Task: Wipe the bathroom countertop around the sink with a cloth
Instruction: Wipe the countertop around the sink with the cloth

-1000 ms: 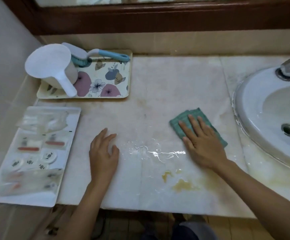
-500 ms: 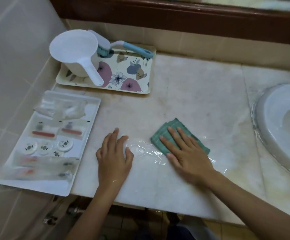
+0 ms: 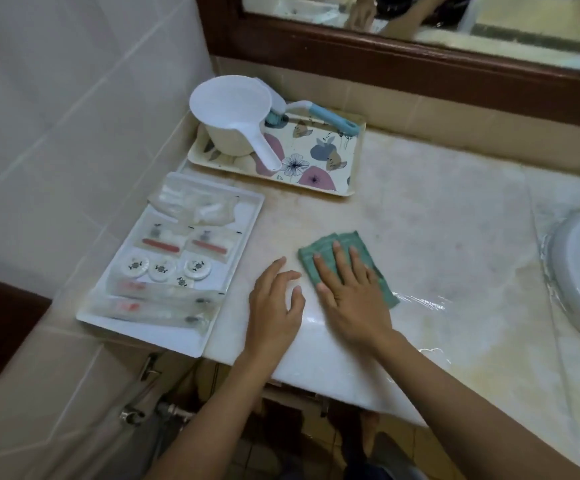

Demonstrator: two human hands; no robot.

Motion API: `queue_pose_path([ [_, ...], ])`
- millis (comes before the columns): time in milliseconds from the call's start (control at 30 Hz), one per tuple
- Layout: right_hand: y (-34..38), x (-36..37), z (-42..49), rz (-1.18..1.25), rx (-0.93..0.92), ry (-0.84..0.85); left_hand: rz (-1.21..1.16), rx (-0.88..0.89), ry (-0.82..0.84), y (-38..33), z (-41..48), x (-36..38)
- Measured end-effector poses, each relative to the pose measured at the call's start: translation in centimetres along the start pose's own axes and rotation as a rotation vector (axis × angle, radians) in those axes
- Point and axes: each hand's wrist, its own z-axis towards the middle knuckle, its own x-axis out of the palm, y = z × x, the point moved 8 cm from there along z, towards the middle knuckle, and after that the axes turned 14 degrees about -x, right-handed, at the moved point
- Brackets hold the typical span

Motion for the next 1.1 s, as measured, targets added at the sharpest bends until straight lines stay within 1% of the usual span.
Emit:
queue_pose_path([
  [67, 0.9, 0.5, -3.3, -0.035, -0.105, 0.009, 0.003, 0.018, -0.034, 0.8, -1.5, -2.2],
  [133, 0.1, 0.1, -4.5, -0.049, -0.123, 0.008, 0.107, 0.069, -0.127, 1.9, -3.8, -4.3],
  [233, -1.3, -0.7, -1.5, -0.013, 0.043, -0.019, 0.32, 0.144, -0.23, 3.6, -6.8, -5.9],
  [300, -0.9, -0.7, 2.0, 0.005, 0.141, -0.031, 0.415, 0.126, -0.287, 4.6, -7.2, -6.9],
  [367, 1.0, -0.2, 4.9, 0.007, 0.152, -0.027, 0.48, 0.091, -0.321, 5.3, -7.1, -7.8],
  [467, 6.2, 1.2, 6.4, 0.013, 0.043, -0.01, 0.536, 0.114, -0.33, 5.8, -6.9, -8.0],
  [533, 9.5, 2.3, 5.0, 0.01, -0.028, -0.026, 0.554, 0.129, -0.342, 6.3, -7.0, -7.8],
  [600, 11.3, 3.3, 2.1, -0.022, -0.102, -0.032, 0.559, 0.13, -0.366, 6.5, -7.0, -7.8],
  [667, 11.3, 3.9, -1.2, -0.082, -0.219, 0.005, 0.544, 0.123, -0.373, 6.7, -6.8, -7.8],
  [733, 9.2, 3.7, -3.8, -0.111, -0.328, 0.049, 0.511, 0.113, -0.364, 6.9, -6.8, -7.7],
  [800, 5.7, 2.7, -4.7, -0.129, -0.351, 0.087, 0.477, 0.114, -0.364, 7.0, -6.8, -7.7],
  [867, 2.2, 1.2, -3.7, -0.142, -0.25, 0.087, 0.452, 0.122, -0.363, 7.2, -6.9, -7.8],
  [967, -0.2, -0.1, 0.1, -0.074, -0.007, 0.031, 0.418, 0.112, -0.35, 7.1, -6.7, -7.9],
  [1033, 0.9, 0.1, 2.3, -0.045, 0.142, -0.02, 0.39, 0.09, -0.332, 7.0, -6.6, -7.9],
  [1067, 2.3, 0.6, 2.9, -0.036, 0.179, -0.024, 0.373, 0.072, -0.323, 6.8, -6.7, -8.0],
  [1100, 4.1, 1.3, 3.1, -0.03, 0.171, -0.025, 0.351, 0.05, -0.316, 6.7, -6.7, -8.0],
])
